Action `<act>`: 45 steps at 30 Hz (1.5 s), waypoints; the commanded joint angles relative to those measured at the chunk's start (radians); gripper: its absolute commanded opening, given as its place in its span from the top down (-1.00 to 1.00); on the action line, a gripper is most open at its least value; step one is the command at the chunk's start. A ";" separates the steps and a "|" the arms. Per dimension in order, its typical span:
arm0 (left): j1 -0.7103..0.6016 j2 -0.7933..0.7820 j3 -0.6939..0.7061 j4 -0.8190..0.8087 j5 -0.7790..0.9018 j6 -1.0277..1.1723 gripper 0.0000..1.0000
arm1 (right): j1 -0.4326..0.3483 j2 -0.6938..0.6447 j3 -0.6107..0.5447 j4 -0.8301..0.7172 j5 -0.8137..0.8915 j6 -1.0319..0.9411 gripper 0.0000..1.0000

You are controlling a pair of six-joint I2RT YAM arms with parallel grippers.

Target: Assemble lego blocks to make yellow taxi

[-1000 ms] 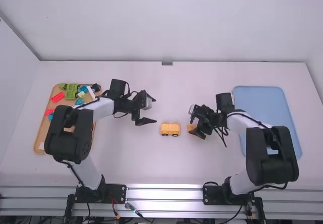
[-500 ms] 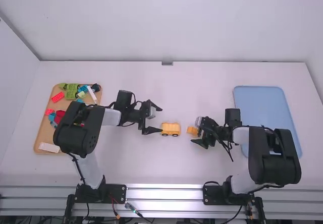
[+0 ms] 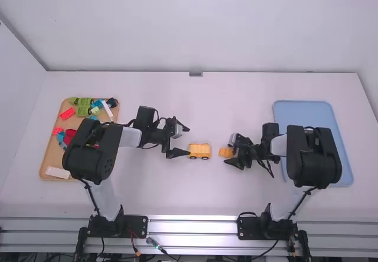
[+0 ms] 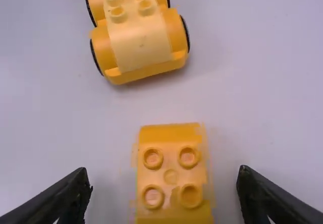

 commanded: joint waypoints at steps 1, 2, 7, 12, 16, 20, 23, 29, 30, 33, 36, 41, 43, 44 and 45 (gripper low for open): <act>-0.005 0.007 -0.010 -0.003 0.033 -0.002 -0.98 | -0.003 0.032 0.014 0.008 -0.024 -0.033 -0.33; -0.005 0.007 -0.010 -0.003 0.033 -0.003 -0.98 | -0.002 0.040 0.014 0.016 -0.025 -0.032 -0.30; -0.005 0.008 -0.010 -0.005 0.034 -0.003 -0.98 | -0.009 0.058 0.015 0.023 -0.031 -0.033 -0.04; -0.006 0.007 -0.010 -0.012 0.029 -0.001 -0.98 | -0.010 0.058 0.014 0.017 -0.015 -0.033 0.11; -0.005 0.008 -0.010 -0.015 0.029 -0.003 -0.98 | -0.010 0.058 0.014 0.012 -0.017 -0.032 0.05; -0.005 0.008 -0.010 -0.023 0.029 0.005 -0.98 | -0.010 0.057 0.014 0.011 -0.017 -0.033 -0.08; -0.005 0.008 -0.010 -0.029 0.028 0.004 -0.98 | -0.010 0.057 0.014 0.014 -0.023 -0.033 -0.07; -0.007 0.008 -0.016 -0.026 0.024 0.005 -0.98 | -0.035 0.057 0.015 0.013 -0.052 -0.033 0.11; -0.012 0.008 -0.026 -0.009 0.012 0.004 -0.98 | -0.044 0.057 0.014 0.012 -0.063 -0.034 0.17; -0.038 0.008 -0.059 0.047 -0.059 0.004 -0.97 | -0.059 0.057 0.014 -0.006 -0.075 -0.056 0.28; -0.063 0.008 -0.093 0.114 -0.083 -0.004 -0.98 | -0.063 0.057 0.014 -0.026 -0.087 -0.081 0.40; -0.077 0.008 -0.124 0.183 -0.079 -0.008 -0.98 | -0.047 0.057 0.022 -0.039 -0.096 -0.090 0.61; -0.077 0.022 -0.115 0.187 -0.093 -0.040 -0.98 | -0.038 0.057 0.033 -0.055 -0.095 -0.090 0.69; -0.077 0.030 -0.108 0.188 -0.101 -0.055 -0.98 | -0.035 0.057 0.039 -0.065 -0.095 -0.095 0.71; -0.077 0.051 -0.090 0.187 -0.107 -0.076 -0.98 | -0.028 0.057 0.049 -0.093 -0.097 -0.114 0.76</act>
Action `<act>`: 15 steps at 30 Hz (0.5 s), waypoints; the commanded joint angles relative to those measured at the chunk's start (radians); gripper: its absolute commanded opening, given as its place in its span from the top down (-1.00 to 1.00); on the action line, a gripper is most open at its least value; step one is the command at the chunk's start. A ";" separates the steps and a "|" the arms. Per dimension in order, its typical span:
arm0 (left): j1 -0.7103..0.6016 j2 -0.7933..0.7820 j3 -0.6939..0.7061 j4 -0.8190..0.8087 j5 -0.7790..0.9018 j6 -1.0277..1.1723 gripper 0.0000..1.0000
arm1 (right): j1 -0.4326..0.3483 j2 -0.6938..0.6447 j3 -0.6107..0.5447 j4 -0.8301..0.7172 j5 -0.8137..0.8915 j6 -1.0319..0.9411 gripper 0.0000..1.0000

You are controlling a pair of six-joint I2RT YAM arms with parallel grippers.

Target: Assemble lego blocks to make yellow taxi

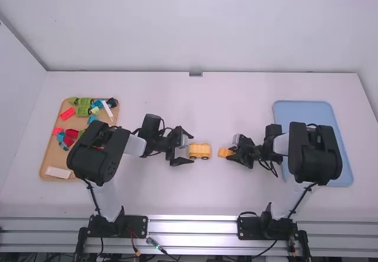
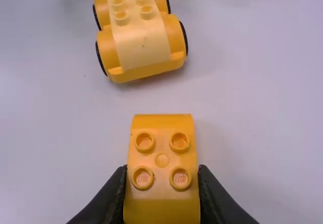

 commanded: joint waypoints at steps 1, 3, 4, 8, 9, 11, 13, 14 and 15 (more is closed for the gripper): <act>0.000 0.056 0.034 -0.002 -0.002 -0.053 -0.97 | 0.018 0.018 0.039 -0.044 -0.029 -0.048 0.78; 0.000 0.083 0.053 -0.003 0.023 -0.053 -0.98 | 0.025 0.018 0.056 -0.086 -0.041 -0.081 0.79; 0.000 0.101 0.064 -0.002 0.030 -0.054 -0.98 | 0.029 0.018 0.070 -0.119 -0.051 -0.108 0.81; -0.008 0.146 0.089 -0.002 0.023 -0.054 -0.98 | 0.031 0.018 0.121 -0.221 -0.055 -0.167 0.83; -0.018 0.165 0.097 0.002 0.020 -0.054 -0.98 | 0.031 0.018 0.145 -0.264 -0.059 -0.183 0.83; -0.033 0.177 0.100 0.008 0.005 -0.054 -0.98 | 0.031 0.018 0.172 -0.307 -0.076 -0.198 0.82; -0.055 0.194 0.105 0.028 -0.039 -0.055 -0.98 | 0.038 0.018 0.198 -0.361 -0.093 -0.245 0.83; -0.061 0.199 0.108 0.033 -0.045 -0.055 -0.98 | 0.042 0.018 0.203 -0.374 -0.098 -0.259 0.82; -0.071 0.216 0.116 0.042 -0.058 -0.055 -0.97 | 0.048 0.018 0.213 -0.400 -0.105 -0.288 0.82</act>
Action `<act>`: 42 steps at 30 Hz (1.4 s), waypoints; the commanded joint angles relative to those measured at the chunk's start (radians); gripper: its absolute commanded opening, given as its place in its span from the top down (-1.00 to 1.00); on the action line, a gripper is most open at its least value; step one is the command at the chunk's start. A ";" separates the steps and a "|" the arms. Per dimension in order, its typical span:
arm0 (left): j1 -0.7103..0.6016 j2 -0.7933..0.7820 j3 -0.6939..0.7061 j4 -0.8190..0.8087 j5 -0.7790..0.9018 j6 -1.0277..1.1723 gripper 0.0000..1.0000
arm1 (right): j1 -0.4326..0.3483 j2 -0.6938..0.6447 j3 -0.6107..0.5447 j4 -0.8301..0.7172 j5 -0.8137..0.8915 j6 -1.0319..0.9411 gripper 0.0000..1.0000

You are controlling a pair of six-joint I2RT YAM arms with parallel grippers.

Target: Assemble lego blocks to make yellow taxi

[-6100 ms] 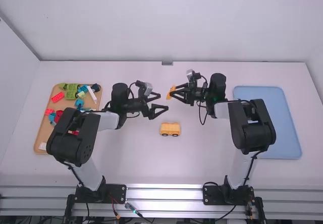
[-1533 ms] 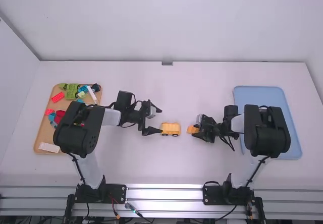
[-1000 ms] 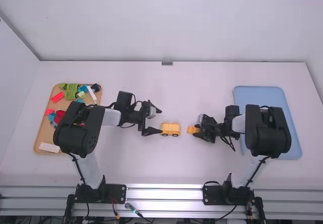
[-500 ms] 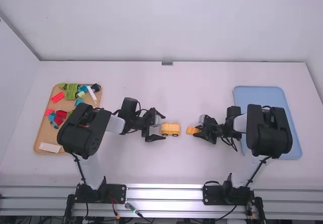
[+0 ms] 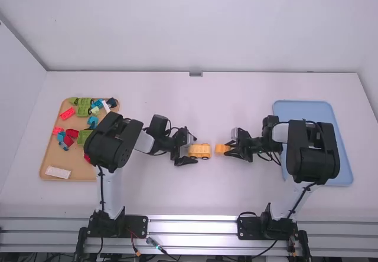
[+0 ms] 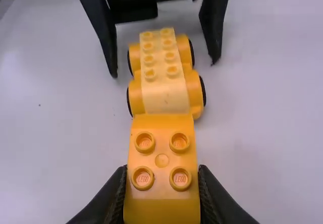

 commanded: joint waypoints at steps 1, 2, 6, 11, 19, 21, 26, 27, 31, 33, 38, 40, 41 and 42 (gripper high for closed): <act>-0.032 0.050 0.026 0.010 -0.027 -0.019 -0.98 | 0.019 0.018 0.034 -0.042 -0.048 -0.095 0.83; -0.033 0.058 0.031 0.016 -0.024 -0.033 -0.99 | 0.020 0.018 0.039 -0.054 -0.051 -0.105 0.83; -0.026 0.066 0.032 0.028 -0.024 -0.055 -0.77 | 0.037 0.018 0.053 -0.085 -0.063 -0.134 0.83; -0.011 0.065 0.020 0.035 -0.041 -0.056 -0.95 | 0.057 0.018 0.054 -0.074 -0.062 -0.134 0.83; 0.002 0.047 -0.059 0.133 -0.084 -0.057 -0.93 | 0.060 0.018 0.076 -0.072 -0.059 -0.089 0.83; 0.008 0.027 -0.082 0.157 -0.067 -0.057 -0.91 | 0.066 0.018 0.082 -0.074 -0.060 -0.090 0.83; 0.014 0.015 -0.111 0.220 -0.092 -0.108 -0.79 | 0.097 0.018 0.080 -0.030 -0.059 -0.058 0.83; 0.014 0.015 -0.111 0.219 -0.092 -0.108 -0.75 | 0.100 0.018 0.080 -0.021 -0.059 -0.044 0.82; 0.007 0.015 -0.095 0.187 -0.056 -0.077 -0.45 | 0.128 0.018 0.080 0.023 -0.050 0.010 0.83; 0.013 0.015 -0.087 0.174 -0.050 -0.072 -0.31 | 0.137 0.018 0.080 0.032 -0.052 0.016 0.83; 0.007 0.015 -0.072 0.132 -0.055 -0.071 0.21 | 0.164 0.018 0.087 0.029 -0.053 0.012 0.83; 0.007 0.015 -0.071 0.133 -0.057 -0.071 0.25 | 0.176 0.018 0.087 0.034 -0.053 0.013 0.83; 0.008 0.015 -0.072 0.135 -0.057 -0.071 0.31 | 0.185 0.018 0.087 0.042 -0.056 0.013 0.84; 0.011 0.015 -0.074 0.141 -0.055 -0.071 0.38 | 0.194 0.018 0.087 0.055 -0.055 0.019 0.85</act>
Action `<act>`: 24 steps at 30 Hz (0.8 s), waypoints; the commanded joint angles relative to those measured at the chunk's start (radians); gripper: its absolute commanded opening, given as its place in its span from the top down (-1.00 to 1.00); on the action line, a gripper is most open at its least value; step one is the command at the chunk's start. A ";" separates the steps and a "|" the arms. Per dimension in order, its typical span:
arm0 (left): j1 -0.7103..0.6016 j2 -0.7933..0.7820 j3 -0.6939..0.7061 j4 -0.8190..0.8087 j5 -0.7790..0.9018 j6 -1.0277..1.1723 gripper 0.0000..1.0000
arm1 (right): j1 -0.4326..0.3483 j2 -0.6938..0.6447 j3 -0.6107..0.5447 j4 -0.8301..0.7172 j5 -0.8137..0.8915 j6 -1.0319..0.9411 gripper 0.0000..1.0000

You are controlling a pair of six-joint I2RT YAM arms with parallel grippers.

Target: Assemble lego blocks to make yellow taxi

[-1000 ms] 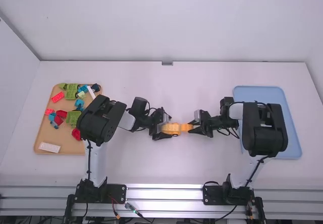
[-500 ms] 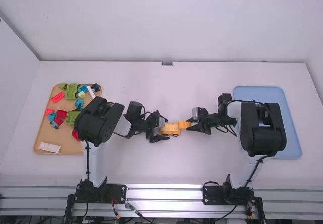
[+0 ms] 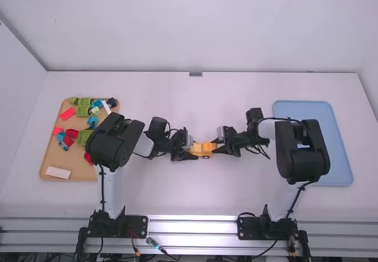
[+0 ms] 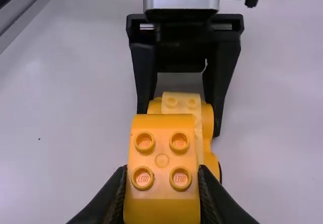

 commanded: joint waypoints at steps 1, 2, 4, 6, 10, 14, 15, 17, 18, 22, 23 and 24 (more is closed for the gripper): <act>0.008 0.001 -0.016 -0.018 -0.026 -0.007 0.42 | 0.019 0.017 0.021 0.013 -0.010 0.023 0.85; 0.008 0.001 -0.018 -0.016 -0.027 -0.007 0.52 | 0.025 0.017 0.021 0.033 -0.005 0.050 0.86; 0.008 0.001 -0.021 -0.016 -0.028 0.001 0.67 | 0.038 0.017 0.021 0.082 0.021 0.122 0.88; 0.001 0.001 -0.029 -0.026 -0.027 0.057 0.65 | 0.059 0.017 0.020 0.138 0.047 0.202 0.88; 0.004 0.001 -0.034 -0.025 -0.027 0.059 0.59 | 0.093 0.018 0.020 0.164 0.063 0.209 0.91; 0.009 0.001 -0.025 -0.029 -0.027 0.026 0.55 | 0.119 0.017 0.020 0.166 0.062 0.211 0.92; 0.009 0.001 -0.018 -0.039 -0.027 0.027 0.54 | 0.122 0.018 0.020 0.163 0.066 0.213 0.94; 0.005 0.001 -0.011 -0.049 -0.027 0.027 0.53 | 0.127 0.019 0.020 0.167 0.078 0.243 0.95; 0.001 0.001 -0.009 -0.054 -0.027 0.028 0.53 | 0.127 0.021 0.020 0.168 0.087 0.254 0.94; 0.002 0.001 -0.002 -0.072 -0.027 0.038 0.53 | 0.125 0.029 0.020 0.167 0.097 0.253 0.96; 0.002 0.001 -0.001 -0.073 -0.027 0.038 0.53 | 0.125 0.032 0.020 0.167 0.095 0.255 0.96; 0.002 0.001 -0.002 -0.073 -0.028 0.038 0.53 | 0.126 0.034 0.020 0.169 0.093 0.257 0.96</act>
